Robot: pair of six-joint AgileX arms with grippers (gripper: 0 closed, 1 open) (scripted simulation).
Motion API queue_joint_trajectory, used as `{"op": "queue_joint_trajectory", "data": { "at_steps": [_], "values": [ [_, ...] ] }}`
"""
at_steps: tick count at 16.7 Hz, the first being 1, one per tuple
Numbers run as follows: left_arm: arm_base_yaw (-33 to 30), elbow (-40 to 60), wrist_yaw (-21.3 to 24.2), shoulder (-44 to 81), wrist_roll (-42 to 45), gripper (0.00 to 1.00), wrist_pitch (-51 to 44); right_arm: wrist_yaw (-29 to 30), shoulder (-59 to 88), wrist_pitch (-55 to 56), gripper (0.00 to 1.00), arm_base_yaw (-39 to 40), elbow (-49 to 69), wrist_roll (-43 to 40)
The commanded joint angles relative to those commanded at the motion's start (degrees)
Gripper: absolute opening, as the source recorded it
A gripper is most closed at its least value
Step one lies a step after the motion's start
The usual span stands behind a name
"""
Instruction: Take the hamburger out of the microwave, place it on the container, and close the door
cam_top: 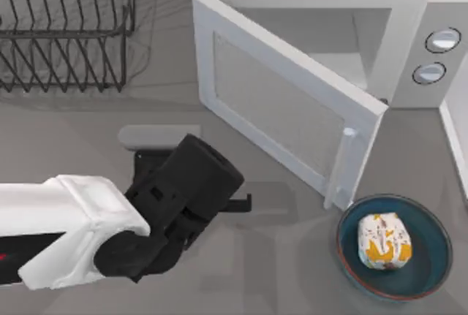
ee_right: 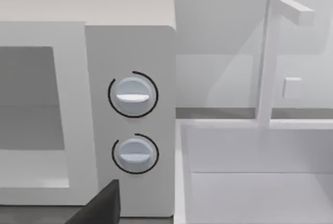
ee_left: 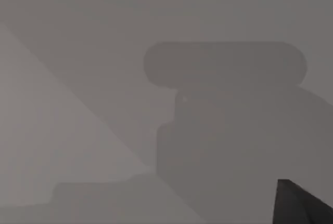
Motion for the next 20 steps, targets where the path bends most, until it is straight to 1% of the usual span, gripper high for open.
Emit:
{"op": "queue_joint_trajectory", "data": {
  "at_steps": [3,9,11,16,18,20],
  "values": [
    [-3.5,3.5,-2.2,3.4,-3.5,0.0,-1.4,0.0,0.0,0.0,1.0,0.0,0.0,0.0],
    [-3.9,4.4,-2.3,4.2,-4.1,0.0,-1.8,0.0,0.0,0.0,1.0,0.0,0.0,0.0],
    [-5.7,7.7,-3.1,7.3,-5.9,0.0,-3.6,0.0,0.0,0.0,1.0,0.0,0.0,0.0],
    [-11.3,21.9,-5.7,17.7,-12.0,0.0,-9.8,0.0,0.0,0.0,1.0,0.0,0.0,0.0],
    [-12.8,25.0,-6.4,20.4,-13.7,0.0,-11.6,0.0,0.0,0.0,1.0,0.0,0.0,0.0],
    [-13.3,25.8,-6.6,21.2,-14.2,0.0,-12.0,0.0,0.0,0.0,1.0,0.0,0.0,0.0]
  ]
}}
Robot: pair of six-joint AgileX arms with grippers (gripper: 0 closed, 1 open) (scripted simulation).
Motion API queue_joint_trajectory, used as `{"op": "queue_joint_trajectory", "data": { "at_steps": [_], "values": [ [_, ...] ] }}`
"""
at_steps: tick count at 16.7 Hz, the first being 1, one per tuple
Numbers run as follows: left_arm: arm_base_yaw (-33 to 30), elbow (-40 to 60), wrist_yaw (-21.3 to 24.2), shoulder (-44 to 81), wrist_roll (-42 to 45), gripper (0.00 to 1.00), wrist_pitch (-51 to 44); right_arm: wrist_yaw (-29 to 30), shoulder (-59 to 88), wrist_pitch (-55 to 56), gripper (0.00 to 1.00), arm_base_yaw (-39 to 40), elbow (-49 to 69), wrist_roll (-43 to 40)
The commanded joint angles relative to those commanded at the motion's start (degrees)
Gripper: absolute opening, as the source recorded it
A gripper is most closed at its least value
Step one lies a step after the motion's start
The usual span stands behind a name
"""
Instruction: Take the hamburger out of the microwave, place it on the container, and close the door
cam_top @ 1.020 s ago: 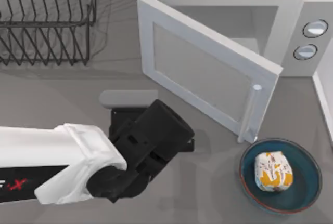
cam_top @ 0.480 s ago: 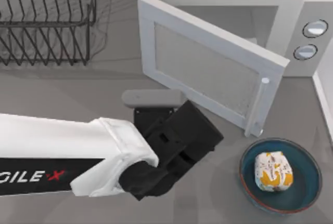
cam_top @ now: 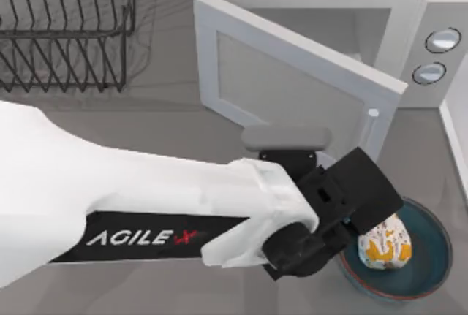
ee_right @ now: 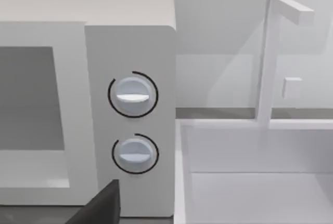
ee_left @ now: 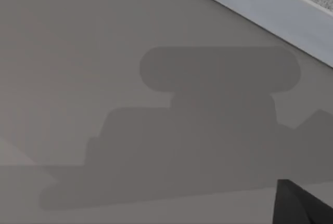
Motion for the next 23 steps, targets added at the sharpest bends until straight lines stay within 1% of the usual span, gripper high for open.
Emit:
{"op": "queue_joint_trajectory", "data": {
  "at_steps": [4,6,8,13,16,20,23],
  "values": [
    [0.2,0.0,0.1,-0.1,0.0,0.0,0.1,0.0,0.0,0.0,1.0,0.0,0.0,0.0],
    [-0.4,2.1,-0.1,1.6,-0.7,0.0,-1.2,0.0,0.0,0.0,1.0,0.0,0.0,0.0],
    [-1.5,6.7,-0.5,4.8,-1.9,0.0,-3.5,0.0,0.0,0.0,1.0,0.0,0.0,0.0],
    [-4.6,22.7,-1.7,14.3,-5.5,0.0,-11.1,0.0,0.0,0.0,1.0,0.0,0.0,0.0],
    [-5.7,28.6,-2.0,18.1,-6.9,0.0,-14.4,0.0,0.0,0.0,1.0,0.0,0.0,0.0],
    [-5.9,29.5,-2.1,18.8,-7.2,0.0,-14.9,0.0,0.0,0.0,1.0,0.0,0.0,0.0],
    [-4.6,30.3,-1.4,19.5,-6.2,0.0,-14.3,0.0,0.0,0.0,1.0,0.0,0.0,0.0]
  ]
}}
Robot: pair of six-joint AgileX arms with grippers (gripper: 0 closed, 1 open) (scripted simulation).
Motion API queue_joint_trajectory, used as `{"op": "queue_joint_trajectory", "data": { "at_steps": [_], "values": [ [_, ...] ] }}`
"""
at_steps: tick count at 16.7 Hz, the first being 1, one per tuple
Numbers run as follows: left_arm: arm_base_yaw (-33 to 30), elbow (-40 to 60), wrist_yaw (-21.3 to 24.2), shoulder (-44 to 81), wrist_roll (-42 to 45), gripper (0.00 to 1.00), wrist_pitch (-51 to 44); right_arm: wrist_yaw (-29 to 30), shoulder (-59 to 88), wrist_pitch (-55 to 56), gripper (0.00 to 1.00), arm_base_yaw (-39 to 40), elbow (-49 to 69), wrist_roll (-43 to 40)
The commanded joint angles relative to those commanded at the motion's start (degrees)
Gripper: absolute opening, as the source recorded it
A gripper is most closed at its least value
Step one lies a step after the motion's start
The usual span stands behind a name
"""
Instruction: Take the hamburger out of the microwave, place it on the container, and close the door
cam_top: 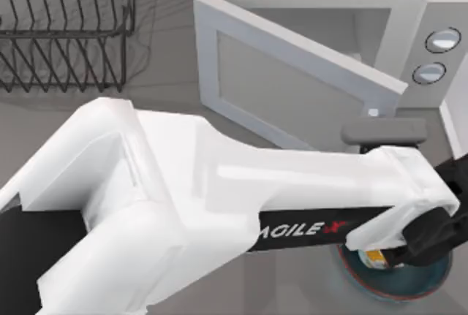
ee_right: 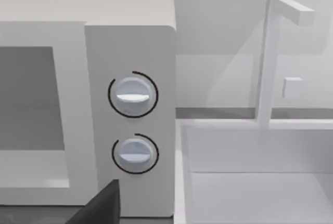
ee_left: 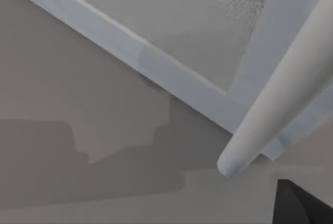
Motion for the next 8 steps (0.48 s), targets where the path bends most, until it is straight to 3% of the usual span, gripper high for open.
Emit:
{"op": "queue_joint_trajectory", "data": {
  "at_steps": [8],
  "values": [
    [9.7,12.5,4.2,8.8,11.6,0.0,3.6,0.0,0.0,0.0,1.0,0.0,0.0,0.0]
  ]
}}
